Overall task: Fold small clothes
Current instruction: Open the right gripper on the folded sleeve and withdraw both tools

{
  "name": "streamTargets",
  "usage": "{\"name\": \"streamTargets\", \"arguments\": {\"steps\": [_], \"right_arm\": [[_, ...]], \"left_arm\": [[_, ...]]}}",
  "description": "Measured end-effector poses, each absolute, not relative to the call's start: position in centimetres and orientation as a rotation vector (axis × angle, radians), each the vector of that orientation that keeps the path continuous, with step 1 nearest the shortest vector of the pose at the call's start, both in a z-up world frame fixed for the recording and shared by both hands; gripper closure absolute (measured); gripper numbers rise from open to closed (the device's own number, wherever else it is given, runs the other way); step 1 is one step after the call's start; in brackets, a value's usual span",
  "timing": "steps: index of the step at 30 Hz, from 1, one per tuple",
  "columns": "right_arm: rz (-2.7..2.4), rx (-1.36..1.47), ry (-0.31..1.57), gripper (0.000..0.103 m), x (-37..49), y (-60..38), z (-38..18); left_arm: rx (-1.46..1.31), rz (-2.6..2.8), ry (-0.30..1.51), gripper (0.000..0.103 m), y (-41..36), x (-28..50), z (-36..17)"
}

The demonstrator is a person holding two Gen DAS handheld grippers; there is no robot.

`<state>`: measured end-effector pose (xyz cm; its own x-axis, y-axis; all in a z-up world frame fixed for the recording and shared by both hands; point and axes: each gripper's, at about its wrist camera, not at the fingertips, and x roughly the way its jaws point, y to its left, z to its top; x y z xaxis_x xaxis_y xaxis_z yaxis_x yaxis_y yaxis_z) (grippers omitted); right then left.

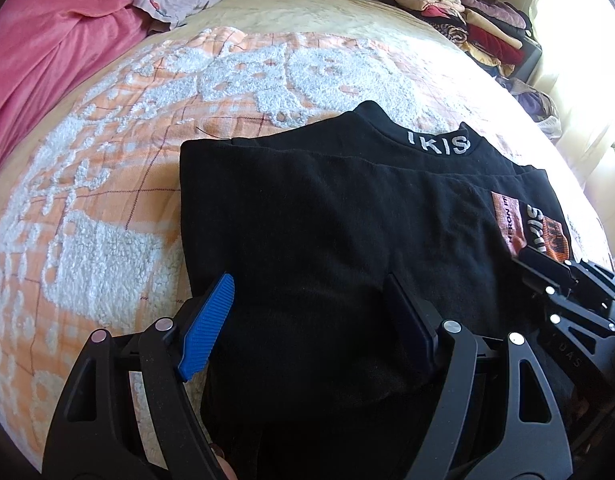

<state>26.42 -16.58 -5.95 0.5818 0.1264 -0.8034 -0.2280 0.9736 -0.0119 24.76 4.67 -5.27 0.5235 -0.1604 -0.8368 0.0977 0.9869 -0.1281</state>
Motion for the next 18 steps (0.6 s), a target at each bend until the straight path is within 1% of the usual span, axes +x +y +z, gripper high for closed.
{"name": "streamTargets", "arguments": {"steps": [1, 6, 11, 18], "right_arm": [[0.201, -0.108, 0.923, 0.065, 26.4, -17.1, -6.0], [0.198, -0.073, 0.918, 0.065, 26.1, -17.9, -6.3], [0.190, -0.060, 0.909, 0.062, 25.6, -17.9, -5.9], [0.207, -0.005, 0.873, 0.050, 24.1, -18.5, -5.0]], "left_arm": [[-0.067, -0.154, 1.008, 0.034, 4.7, 24.8, -5.3], [-0.064, -0.154, 1.007, 0.034, 4.6, 24.8, -5.3], [-0.068, -0.157, 1.005, 0.034, 4.7, 24.8, -5.1], [-0.090, -0.162, 0.991, 0.034, 5.1, 24.5, -4.5]]}}
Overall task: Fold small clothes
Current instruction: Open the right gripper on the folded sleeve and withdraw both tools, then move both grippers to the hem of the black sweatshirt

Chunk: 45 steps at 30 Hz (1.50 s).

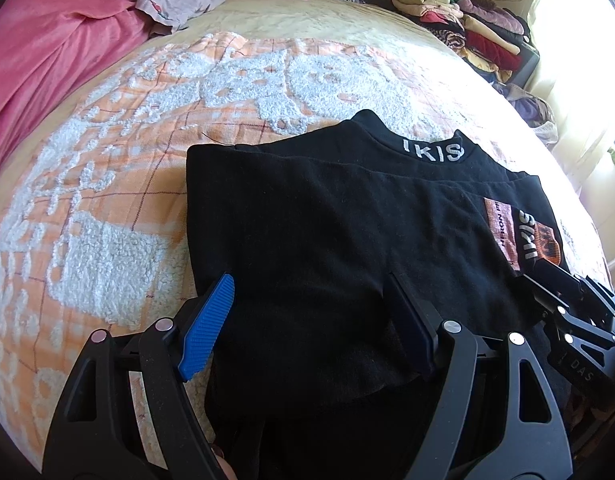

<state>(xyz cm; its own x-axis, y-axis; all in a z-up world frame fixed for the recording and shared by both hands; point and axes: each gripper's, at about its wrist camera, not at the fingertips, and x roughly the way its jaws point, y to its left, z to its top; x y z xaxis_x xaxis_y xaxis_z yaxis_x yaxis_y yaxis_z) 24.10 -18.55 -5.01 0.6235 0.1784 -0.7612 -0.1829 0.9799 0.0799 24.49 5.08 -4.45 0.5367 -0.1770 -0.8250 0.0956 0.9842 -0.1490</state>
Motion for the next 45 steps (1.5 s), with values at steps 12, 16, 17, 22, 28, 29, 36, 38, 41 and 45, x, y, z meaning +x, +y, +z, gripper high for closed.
{"name": "streamTargets", "arguments": {"steps": [12, 16, 17, 22, 28, 29, 36, 38, 41, 45], "right_arm": [[0.209, 0.028, 0.838, 0.029, 23.1, -18.6, -3.6], [0.214, 0.045, 0.816, 0.022, 22.5, -19.0, -3.0], [0.221, 0.053, 0.806, 0.019, 22.3, -19.1, -2.8], [0.226, 0.080, 0.752, 0.010, 21.1, -19.7, -1.8], [0.211, 0.079, 0.693, 0.006, 19.6, -20.1, -0.4], [0.203, 0.080, 0.683, 0.006, 19.4, -20.2, -0.3], [0.189, 0.101, 0.654, 0.005, 17.8, -21.2, 0.5], [0.187, 0.105, 0.647, 0.005, 17.4, -21.5, 0.7], [0.182, 0.111, 0.639, 0.005, 16.7, -21.8, 1.0], [0.165, 0.113, 0.635, 0.005, 15.8, -22.2, 1.0]], "left_arm": [[-0.101, -0.142, 0.905, 0.028, 6.2, 23.2, -1.9], [-0.101, -0.141, 0.881, 0.025, 6.5, 22.8, -1.0], [-0.105, -0.146, 0.873, 0.024, 6.5, 22.7, -0.8], [-0.088, -0.162, 0.828, 0.016, 6.3, 21.7, 0.6], [-0.091, -0.184, 0.806, 0.010, 6.0, 20.8, 1.1], [-0.093, -0.189, 0.807, 0.010, 5.9, 20.7, 1.1], [-0.078, -0.197, 0.777, 0.010, 5.6, 19.6, 1.7], [-0.080, -0.197, 0.770, 0.010, 5.8, 19.2, 1.9], [-0.088, -0.195, 0.755, 0.010, 6.2, 18.7, 2.2], [-0.102, -0.184, 0.756, 0.010, 6.8, 18.2, 1.9]]}}
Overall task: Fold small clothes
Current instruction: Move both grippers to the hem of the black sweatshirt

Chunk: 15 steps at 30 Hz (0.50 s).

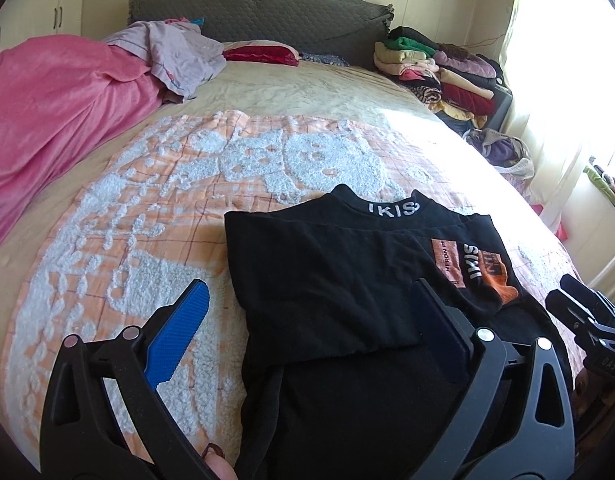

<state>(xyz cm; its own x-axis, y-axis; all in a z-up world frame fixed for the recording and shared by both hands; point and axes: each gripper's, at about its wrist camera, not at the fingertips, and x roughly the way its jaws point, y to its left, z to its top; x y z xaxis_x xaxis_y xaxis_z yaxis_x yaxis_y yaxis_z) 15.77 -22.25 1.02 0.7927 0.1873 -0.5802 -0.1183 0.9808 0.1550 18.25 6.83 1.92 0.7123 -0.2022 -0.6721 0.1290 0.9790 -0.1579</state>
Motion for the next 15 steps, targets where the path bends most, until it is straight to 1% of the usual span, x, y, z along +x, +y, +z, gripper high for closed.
{"name": "streamTargets", "arguments": {"steps": [15], "right_arm": [[0.129, 0.108, 0.633, 0.005, 12.3, -23.9, 1.5]], "left_arm": [[-0.143, -0.179, 0.800, 0.010, 8.5, 15.4, -0.6]]}}
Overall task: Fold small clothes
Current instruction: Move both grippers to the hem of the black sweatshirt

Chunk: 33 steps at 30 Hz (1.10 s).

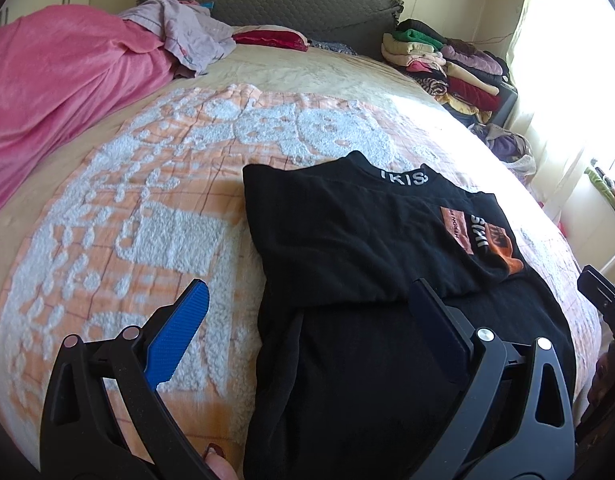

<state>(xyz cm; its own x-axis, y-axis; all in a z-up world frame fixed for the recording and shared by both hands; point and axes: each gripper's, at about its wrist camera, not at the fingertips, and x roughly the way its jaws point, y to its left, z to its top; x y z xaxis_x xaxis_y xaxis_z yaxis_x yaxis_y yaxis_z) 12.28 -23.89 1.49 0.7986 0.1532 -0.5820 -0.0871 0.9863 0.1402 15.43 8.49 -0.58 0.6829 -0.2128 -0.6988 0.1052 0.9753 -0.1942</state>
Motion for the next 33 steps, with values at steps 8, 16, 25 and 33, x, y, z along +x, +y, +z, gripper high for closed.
{"name": "streamTargets", "arguments": {"steps": [8, 16, 25, 33], "right_arm": [[0.127, 0.114, 0.638, 0.005, 10.6, -24.6, 1.5], [0.127, 0.109, 0.650, 0.005, 9.0, -25.3, 1.1], [0.119, 0.125, 0.646, 0.005, 7.4, -26.3, 1.1], [0.121, 0.144, 0.624, 0.005, 6.3, -26.9, 1.7]], "left_arm": [[-0.165, -0.160, 0.817, 0.010, 9.2, 13.2, -1.7], [-0.182, -0.153, 0.801, 0.010, 9.1, 11.3, -0.6], [-0.160, -0.148, 0.859, 0.010, 8.9, 8.5, -0.1], [-0.164, -0.130, 0.887, 0.010, 9.5, 6.6, -0.1]]}}
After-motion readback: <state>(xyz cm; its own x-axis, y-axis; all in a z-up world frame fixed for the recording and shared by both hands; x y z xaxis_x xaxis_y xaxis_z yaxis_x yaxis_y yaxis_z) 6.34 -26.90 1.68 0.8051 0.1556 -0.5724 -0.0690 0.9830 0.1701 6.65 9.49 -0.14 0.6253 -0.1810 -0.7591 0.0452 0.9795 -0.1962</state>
